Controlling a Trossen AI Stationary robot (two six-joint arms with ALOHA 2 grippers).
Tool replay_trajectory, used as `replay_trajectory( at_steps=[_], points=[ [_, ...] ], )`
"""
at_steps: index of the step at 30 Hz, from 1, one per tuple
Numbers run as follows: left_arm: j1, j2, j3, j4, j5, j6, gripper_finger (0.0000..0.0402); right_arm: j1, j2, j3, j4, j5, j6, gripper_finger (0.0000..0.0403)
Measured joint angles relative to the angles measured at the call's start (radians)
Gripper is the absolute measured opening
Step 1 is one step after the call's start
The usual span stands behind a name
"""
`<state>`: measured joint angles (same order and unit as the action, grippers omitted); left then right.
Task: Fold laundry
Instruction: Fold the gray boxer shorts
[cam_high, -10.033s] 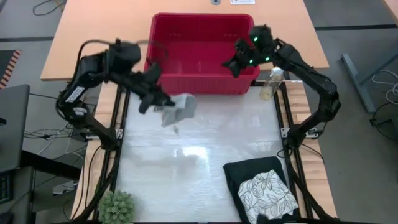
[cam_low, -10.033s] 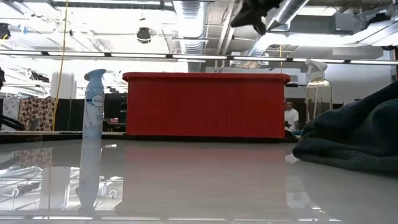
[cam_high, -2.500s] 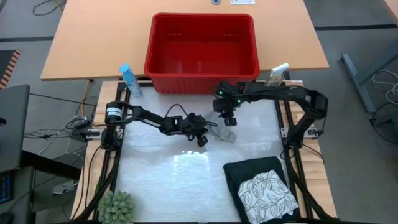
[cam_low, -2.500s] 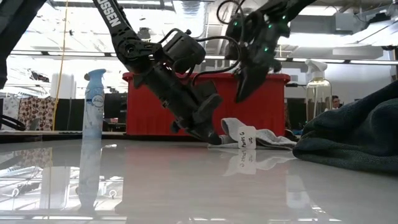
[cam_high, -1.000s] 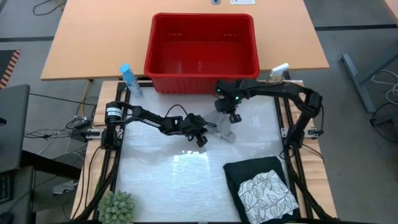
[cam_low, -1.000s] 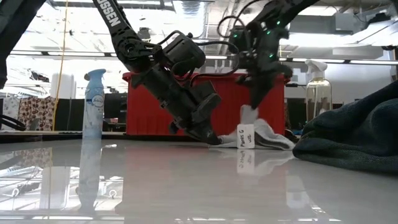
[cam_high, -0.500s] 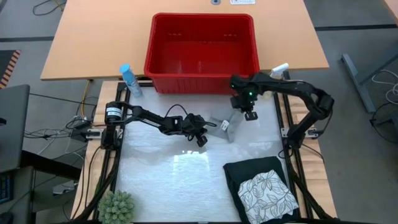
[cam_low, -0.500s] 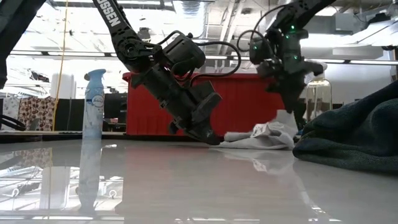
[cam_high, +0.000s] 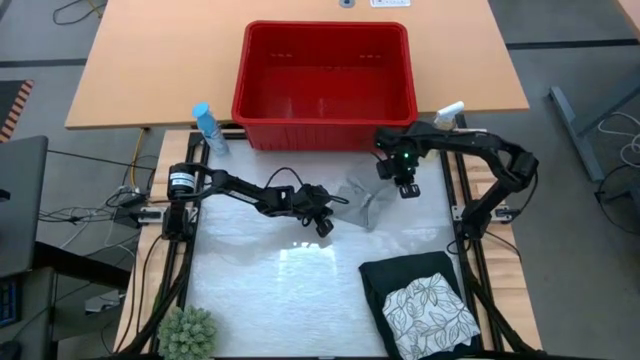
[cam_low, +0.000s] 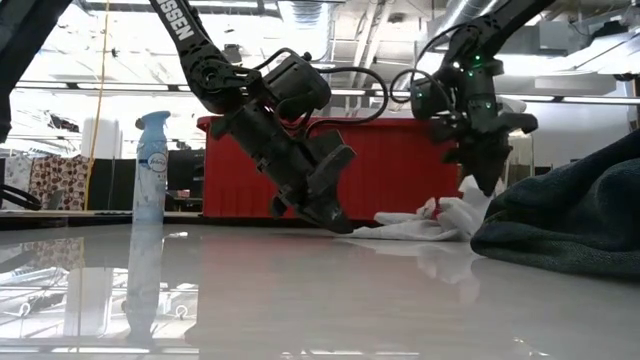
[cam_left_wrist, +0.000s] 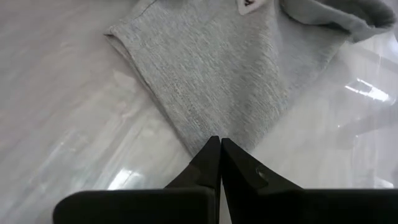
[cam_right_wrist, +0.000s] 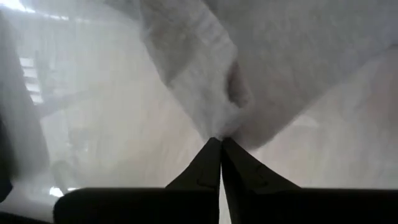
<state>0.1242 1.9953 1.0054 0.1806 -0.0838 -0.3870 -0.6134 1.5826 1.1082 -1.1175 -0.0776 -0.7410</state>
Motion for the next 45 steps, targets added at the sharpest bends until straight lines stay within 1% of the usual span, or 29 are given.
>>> replay_trajectory(
  at_steps=[3, 8, 11, 15, 17, 21, 25, 31, 33, 35, 37, 39, 41, 45],
  points=[
    [0.0, 0.0, 0.0, -0.002, 0.001, -0.001, 0.0, -0.024, 0.0, 0.0, -0.038, 0.001, 0.0, 0.0039],
    [0.0, 0.0, -0.001, -0.003, 0.018, -0.009, 0.0, -0.075, -0.011, -0.001, -0.073, -0.009, 0.006, 0.0026],
    [0.0, 0.0, -0.001, -0.005, 0.035, -0.022, 0.0, -0.097, -0.053, -0.001, -0.083, -0.058, 0.001, 0.003],
    [0.0, 0.0, -0.001, -0.005, 0.062, -0.041, 0.0, -0.105, -0.162, -0.001, -0.082, -0.166, 0.018, 0.0057],
    [0.0, 0.0, -0.002, 0.0, 0.065, -0.045, 0.0, -0.078, -0.211, 0.0, -0.062, -0.213, 0.032, 0.0071],
    [0.0, 0.001, -0.002, 0.007, 0.065, -0.045, 0.0, 0.033, -0.242, -0.012, 0.075, -0.219, 0.004, 0.0096],
    [0.0, 0.001, -0.003, 0.006, 0.065, -0.048, 0.0, 0.139, -0.203, -0.018, 0.174, -0.215, -0.025, 0.0115],
    [0.0, 0.002, -0.002, 0.006, 0.064, -0.048, 0.0, 0.287, -0.118, -0.018, 0.176, -0.208, -0.103, 0.0159],
    [0.0, 0.002, -0.002, 0.006, 0.064, -0.06, 0.0, 0.338, -0.088, -0.018, 0.181, -0.185, -0.13, 0.018],
    [0.0, 0.002, -0.003, 0.006, 0.064, -0.069, 0.0, 0.386, -0.059, -0.018, 0.199, -0.135, -0.146, 0.0201],
    [0.0, 0.002, -0.002, 0.006, 0.063, -0.071, 0.0, 0.424, -0.028, -0.018, 0.211, -0.079, -0.152, 0.022],
    [0.0, 0.002, -0.002, 0.007, 0.063, -0.07, 0.0, 0.45, 0.002, -0.018, 0.226, -0.056, -0.167, 0.0233],
    [0.0, 0.002, -0.003, 0.007, 0.063, -0.071, 0.0, 0.467, 0.028, -0.018, 0.243, -0.054, -0.184, 0.0238],
    [0.0, 0.002, -0.002, 0.006, 0.063, -0.071, 0.0, 0.483, 0.072, -0.018, 0.27, -0.045, -0.185, 0.0234]
  ],
)
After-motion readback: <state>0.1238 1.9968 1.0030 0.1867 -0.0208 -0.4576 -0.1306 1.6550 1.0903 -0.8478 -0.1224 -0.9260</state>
